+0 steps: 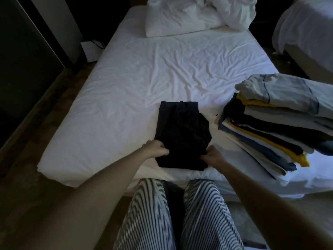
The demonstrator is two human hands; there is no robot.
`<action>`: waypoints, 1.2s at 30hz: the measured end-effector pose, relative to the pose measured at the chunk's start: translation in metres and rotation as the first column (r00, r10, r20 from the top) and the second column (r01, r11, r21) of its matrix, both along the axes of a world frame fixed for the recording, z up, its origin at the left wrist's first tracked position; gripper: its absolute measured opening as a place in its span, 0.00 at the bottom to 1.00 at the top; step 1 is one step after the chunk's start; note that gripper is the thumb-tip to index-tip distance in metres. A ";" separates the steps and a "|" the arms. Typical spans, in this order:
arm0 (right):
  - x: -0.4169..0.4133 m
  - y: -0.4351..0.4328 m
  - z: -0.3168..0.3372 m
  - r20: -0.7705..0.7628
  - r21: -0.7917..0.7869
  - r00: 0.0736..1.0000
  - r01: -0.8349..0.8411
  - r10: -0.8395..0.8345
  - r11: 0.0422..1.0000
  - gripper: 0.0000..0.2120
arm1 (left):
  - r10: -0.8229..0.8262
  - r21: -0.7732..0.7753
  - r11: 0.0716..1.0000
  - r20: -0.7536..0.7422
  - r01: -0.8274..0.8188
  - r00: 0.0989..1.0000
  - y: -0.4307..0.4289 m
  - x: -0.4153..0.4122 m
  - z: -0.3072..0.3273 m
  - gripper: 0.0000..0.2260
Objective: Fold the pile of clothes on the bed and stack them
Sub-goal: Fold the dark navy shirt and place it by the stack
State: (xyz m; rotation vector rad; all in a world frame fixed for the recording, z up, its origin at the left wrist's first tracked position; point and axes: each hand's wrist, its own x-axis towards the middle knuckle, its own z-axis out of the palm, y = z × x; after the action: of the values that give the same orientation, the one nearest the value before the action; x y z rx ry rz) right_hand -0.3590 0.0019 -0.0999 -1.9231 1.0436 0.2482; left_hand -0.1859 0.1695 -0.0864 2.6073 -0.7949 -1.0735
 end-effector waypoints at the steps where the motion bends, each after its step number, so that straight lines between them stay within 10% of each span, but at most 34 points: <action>1: 0.004 -0.002 0.004 0.066 -0.044 0.997 0.045 -0.042 0.998 0.12 | 0.046 -0.062 0.997 -0.023 -0.047 0.999 -0.010 0.004 0.004 0.14; 12: 0.074 -0.038 0.005 0.060 -0.392 0.969 -0.197 0.238 0.899 0.39 | 0.501 -0.326 0.802 -0.087 -0.500 0.861 -0.140 0.036 0.003 0.29; 17: 0.098 -0.044 -0.002 0.099 -0.324 0.993 -0.028 0.063 0.946 0.05 | 0.490 -0.339 0.785 -0.171 -0.518 0.855 -0.156 0.050 -0.022 0.17; 19: 0.100 -0.054 -0.009 0.238 -0.023 0.933 0.284 -0.271 0.958 0.07 | 0.541 -0.376 0.596 -0.465 -0.710 0.701 -0.152 0.052 -0.023 0.10; 21: 0.098 -0.064 -0.012 0.245 0.343 0.729 0.551 -0.639 0.761 0.06 | 0.447 -0.248 0.346 -0.804 -0.905 0.392 -0.142 0.050 -0.016 0.07; 25: 0.088 -0.070 -0.019 0.150 0.518 0.591 0.636 -0.793 0.572 0.10 | 0.134 -0.090 0.031 -0.987 -0.996 0.093 -0.114 0.054 -0.013 0.10; 31: 0.105 -0.029 0.006 0.435 0.324 0.838 0.197 -0.331 0.925 0.20 | 0.066 -0.072 0.003 -0.995 -0.997 0.072 -0.089 0.049 -0.002 0.12; 36: 0.127 0.007 -0.003 0.032 0.103 0.978 -0.209 0.207 0.972 0.25 | 0.042 -0.087 0.060 -0.995 -0.994 0.090 -0.068 0.054 0.008 0.17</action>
State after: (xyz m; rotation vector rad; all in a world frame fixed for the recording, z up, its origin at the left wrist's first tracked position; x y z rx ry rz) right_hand -0.2322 0.0090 -0.1024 -1.9344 0.7985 0.3930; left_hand -0.1319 0.1013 -0.0780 0.8251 0.3045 -0.9453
